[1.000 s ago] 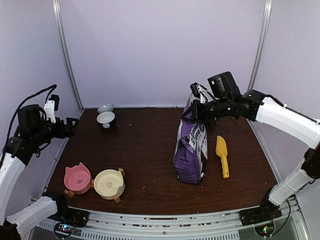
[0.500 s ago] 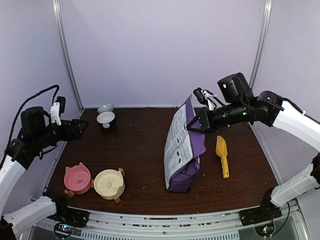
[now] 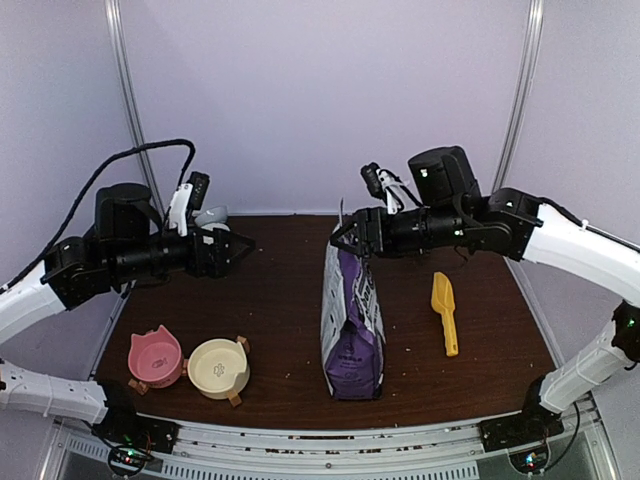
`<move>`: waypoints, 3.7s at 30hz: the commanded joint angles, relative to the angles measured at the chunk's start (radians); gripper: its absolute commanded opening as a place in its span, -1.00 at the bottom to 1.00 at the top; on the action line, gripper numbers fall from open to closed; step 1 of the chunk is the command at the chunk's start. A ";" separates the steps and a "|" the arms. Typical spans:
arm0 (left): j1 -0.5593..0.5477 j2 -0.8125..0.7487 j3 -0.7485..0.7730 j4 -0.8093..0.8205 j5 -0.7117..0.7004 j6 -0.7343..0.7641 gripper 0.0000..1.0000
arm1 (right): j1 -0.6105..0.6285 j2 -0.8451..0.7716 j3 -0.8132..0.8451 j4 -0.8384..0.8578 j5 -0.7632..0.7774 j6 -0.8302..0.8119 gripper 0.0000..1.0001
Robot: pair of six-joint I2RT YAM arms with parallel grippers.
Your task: Serve the pet food
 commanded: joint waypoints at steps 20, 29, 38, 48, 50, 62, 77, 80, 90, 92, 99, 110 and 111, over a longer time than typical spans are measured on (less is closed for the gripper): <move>-0.154 0.242 0.315 0.004 0.001 -0.095 0.90 | 0.005 -0.358 -0.391 0.170 0.247 0.152 0.70; -0.169 0.292 0.351 -0.002 0.050 -0.120 0.90 | 0.053 -0.273 -0.312 0.193 0.223 0.125 0.47; -0.180 0.312 0.359 -0.003 0.100 -0.106 0.91 | 0.108 -0.211 -0.267 0.197 0.227 0.119 0.29; -0.183 0.262 0.305 -0.015 0.076 -0.130 0.92 | 0.191 -0.092 -0.164 0.155 0.282 0.098 0.28; -0.183 0.251 0.297 -0.023 0.069 -0.133 0.92 | 0.199 -0.067 -0.146 0.143 0.297 0.097 0.26; -0.184 0.300 0.352 -0.024 0.100 -0.135 0.92 | 0.208 -0.218 -0.168 0.140 0.434 0.074 0.55; -0.192 0.451 0.427 -0.022 0.138 -0.151 0.77 | 0.193 -0.353 -0.264 0.053 0.629 0.089 0.68; -0.192 0.464 0.430 -0.027 0.120 -0.166 0.56 | 0.194 -0.348 -0.264 0.053 0.622 0.092 0.67; -0.192 0.485 0.426 -0.029 0.070 -0.206 0.37 | 0.193 -0.347 -0.270 0.046 0.619 0.092 0.68; -0.192 0.493 0.431 -0.029 0.070 -0.207 0.36 | 0.194 -0.346 -0.270 0.042 0.619 0.094 0.68; -0.192 0.530 0.467 -0.054 0.088 -0.207 0.14 | 0.193 -0.339 -0.267 0.029 0.622 0.091 0.68; -0.192 0.555 0.479 -0.071 0.118 -0.215 -0.32 | 0.193 -0.313 -0.245 0.017 0.614 0.086 0.69; -0.192 0.556 0.477 -0.071 0.122 -0.217 -0.32 | 0.193 -0.307 -0.240 0.014 0.611 0.087 0.69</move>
